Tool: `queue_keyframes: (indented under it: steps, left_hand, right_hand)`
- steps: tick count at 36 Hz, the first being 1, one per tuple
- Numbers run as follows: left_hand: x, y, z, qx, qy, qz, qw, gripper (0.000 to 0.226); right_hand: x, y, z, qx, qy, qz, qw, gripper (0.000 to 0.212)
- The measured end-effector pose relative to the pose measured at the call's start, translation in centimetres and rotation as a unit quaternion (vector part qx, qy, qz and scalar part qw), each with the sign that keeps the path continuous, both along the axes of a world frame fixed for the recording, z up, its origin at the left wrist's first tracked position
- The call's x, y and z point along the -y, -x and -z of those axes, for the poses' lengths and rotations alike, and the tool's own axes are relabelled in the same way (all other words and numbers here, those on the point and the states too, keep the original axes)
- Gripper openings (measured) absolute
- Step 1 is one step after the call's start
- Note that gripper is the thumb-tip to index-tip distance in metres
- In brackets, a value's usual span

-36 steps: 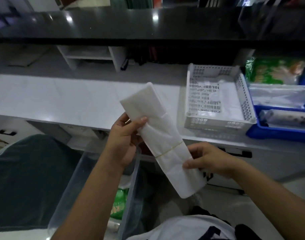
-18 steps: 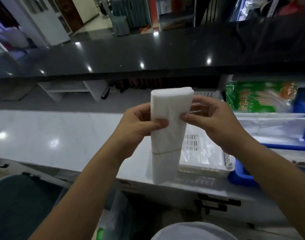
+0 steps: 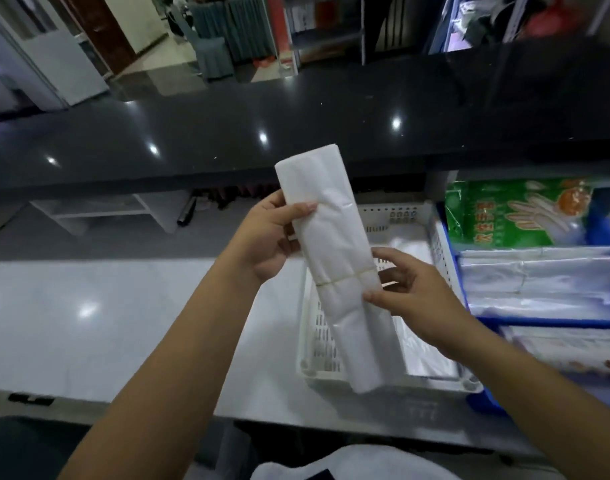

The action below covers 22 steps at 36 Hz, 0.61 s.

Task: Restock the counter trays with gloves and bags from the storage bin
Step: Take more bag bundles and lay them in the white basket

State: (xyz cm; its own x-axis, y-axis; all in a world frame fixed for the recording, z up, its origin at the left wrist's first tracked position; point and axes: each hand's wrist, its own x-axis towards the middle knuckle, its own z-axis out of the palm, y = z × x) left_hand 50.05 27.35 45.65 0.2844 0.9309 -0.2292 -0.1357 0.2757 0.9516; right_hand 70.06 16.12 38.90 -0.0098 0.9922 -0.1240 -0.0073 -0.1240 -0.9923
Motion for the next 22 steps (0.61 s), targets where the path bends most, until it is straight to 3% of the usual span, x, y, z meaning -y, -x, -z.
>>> queue_keyframes:
  steps: [5,10,13,15,16,19,20,22]
  left_hand:
    - [-4.2,-2.0,3.5,-0.058,0.050,0.042,0.996,0.037]
    - [-6.9,-3.2,7.2,-0.172,0.021,0.080,0.982,0.043]
    - [-8.1,-3.2,8.7,-0.224,-0.011,0.088,0.971,0.068]
    - [-8.6,-2.9,9.6,-0.303,-0.072,0.094,0.946,0.083]
    - [-8.8,-2.7,10.0,-0.378,-0.133,0.109,0.910,0.082]
    - [-9.0,-1.8,11.7,-0.609,-0.319,0.179,0.704,0.069]
    - [-9.0,-1.5,12.2,-0.634,-0.343,0.211,0.661,0.065]
    - [-9.0,-1.0,13.3,-0.641,-0.359,0.280,0.618,0.060]
  right_hand:
    - [-0.7,1.1,1.9,0.045,0.049,0.055,0.996,0.070]
    - [-1.7,2.3,4.5,0.063,0.128,0.100,0.985,0.072]
    - [-2.7,3.0,6.0,0.065,0.154,0.118,0.979,0.070]
    - [-3.3,3.7,6.9,0.073,0.167,0.117,0.976,0.068]
    - [-3.6,4.1,7.2,0.085,0.173,0.116,0.974,0.067]
    - [-4.0,5.8,8.3,0.196,0.178,0.091,0.960,0.066]
    - [-4.0,6.4,8.6,0.249,0.174,0.080,0.949,0.065]
    - [-3.9,7.4,9.0,0.315,0.161,0.071,0.933,0.061]
